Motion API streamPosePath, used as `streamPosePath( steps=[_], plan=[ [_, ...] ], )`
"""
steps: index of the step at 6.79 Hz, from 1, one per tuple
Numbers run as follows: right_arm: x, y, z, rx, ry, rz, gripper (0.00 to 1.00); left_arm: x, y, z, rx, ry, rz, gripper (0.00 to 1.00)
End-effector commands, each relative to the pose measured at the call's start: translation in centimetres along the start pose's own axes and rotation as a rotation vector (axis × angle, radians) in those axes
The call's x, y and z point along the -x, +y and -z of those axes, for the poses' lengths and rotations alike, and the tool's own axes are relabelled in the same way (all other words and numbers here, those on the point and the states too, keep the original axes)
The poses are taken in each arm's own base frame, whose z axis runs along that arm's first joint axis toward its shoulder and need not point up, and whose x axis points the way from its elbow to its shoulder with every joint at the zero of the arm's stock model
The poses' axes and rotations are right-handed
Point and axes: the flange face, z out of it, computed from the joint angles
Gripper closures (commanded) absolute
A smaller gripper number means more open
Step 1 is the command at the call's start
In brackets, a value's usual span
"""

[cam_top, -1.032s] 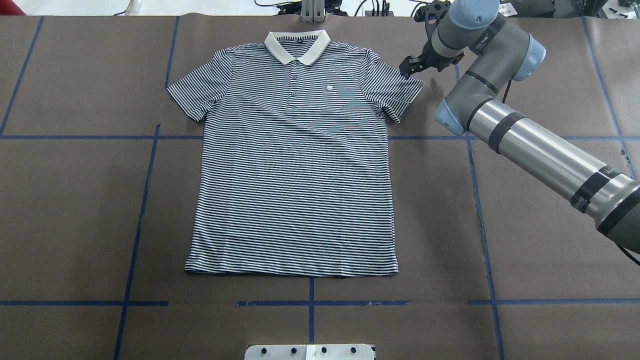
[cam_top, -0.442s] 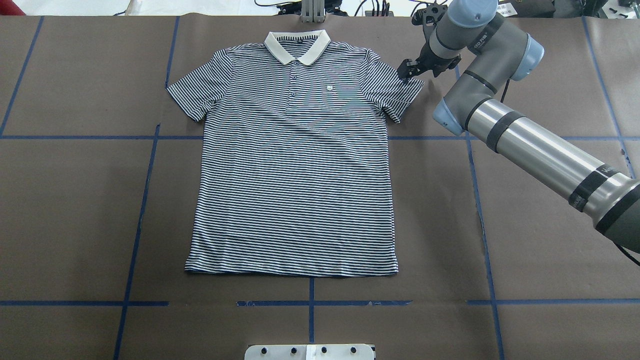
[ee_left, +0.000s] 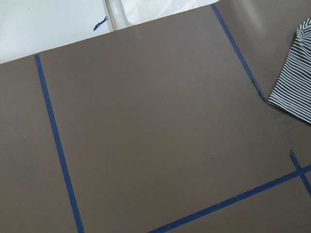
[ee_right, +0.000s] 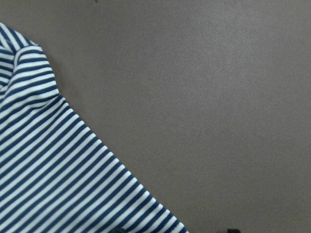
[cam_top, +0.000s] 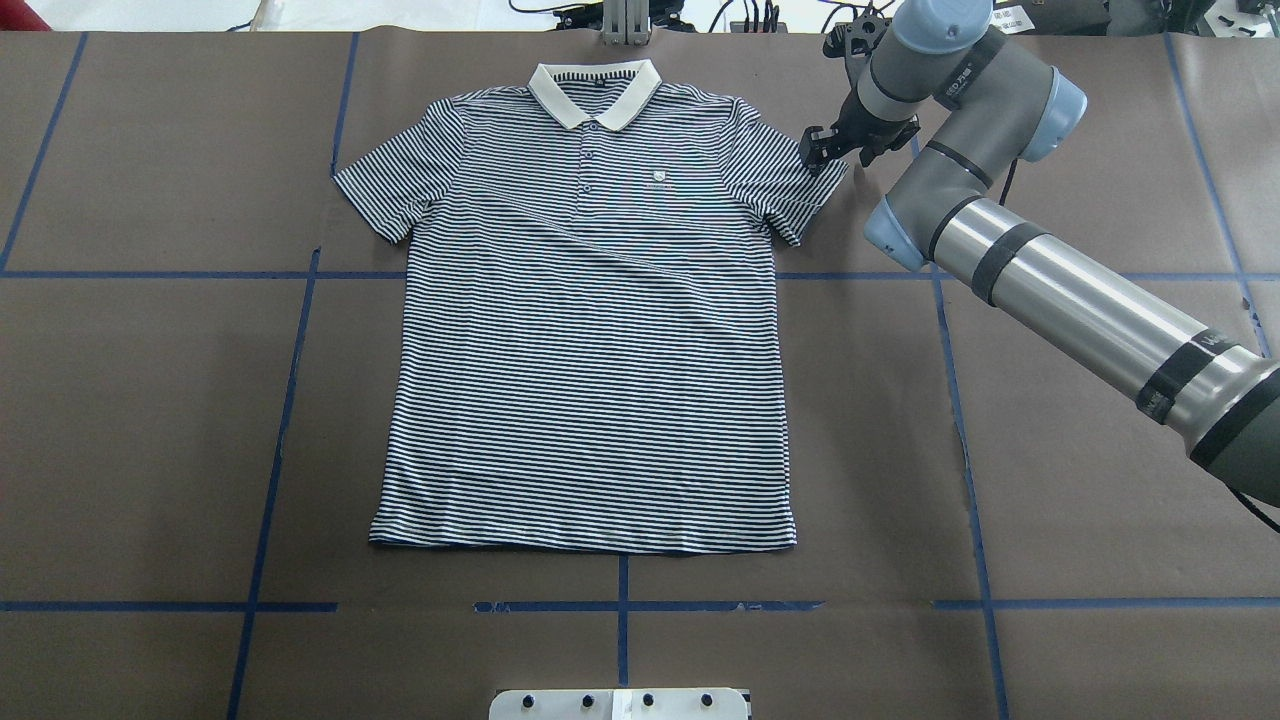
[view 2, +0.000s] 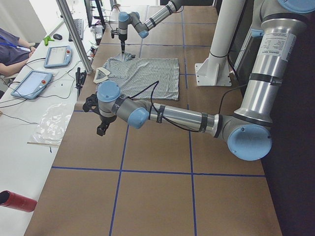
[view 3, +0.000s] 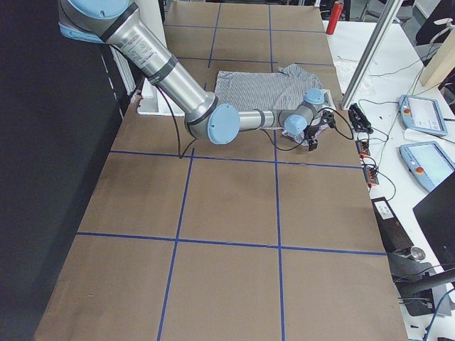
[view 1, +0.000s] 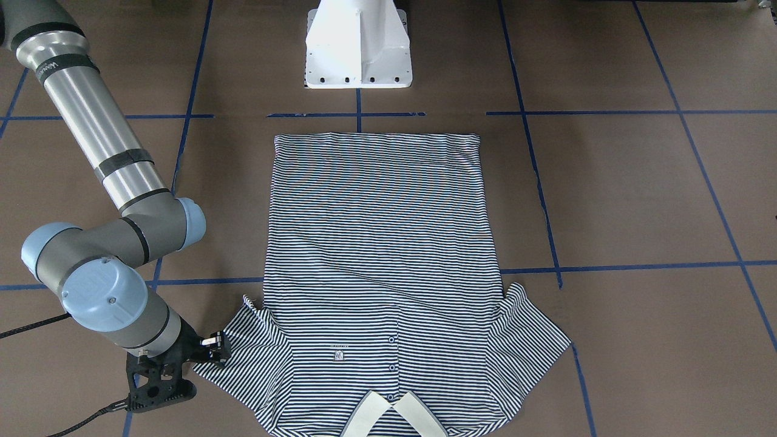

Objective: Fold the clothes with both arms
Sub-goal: 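Lower the right gripper and pinch the sleeve edge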

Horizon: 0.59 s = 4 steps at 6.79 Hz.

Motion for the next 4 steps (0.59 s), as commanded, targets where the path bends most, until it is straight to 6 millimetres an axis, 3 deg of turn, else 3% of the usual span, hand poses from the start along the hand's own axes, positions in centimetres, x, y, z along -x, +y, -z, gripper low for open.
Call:
streamPosePath(
  steps=[1,4],
  plan=[
    [0.1,0.0,0.0,0.004,0.000,0.015,1.00,-0.3,0.0,0.0,0.003,0.022,-0.001,0.00],
    [1.5,-0.8,1.4,-0.020,-0.019,0.027,1.00,-0.4,0.0,0.2,0.002,0.034,-0.001,0.00]
  ],
)
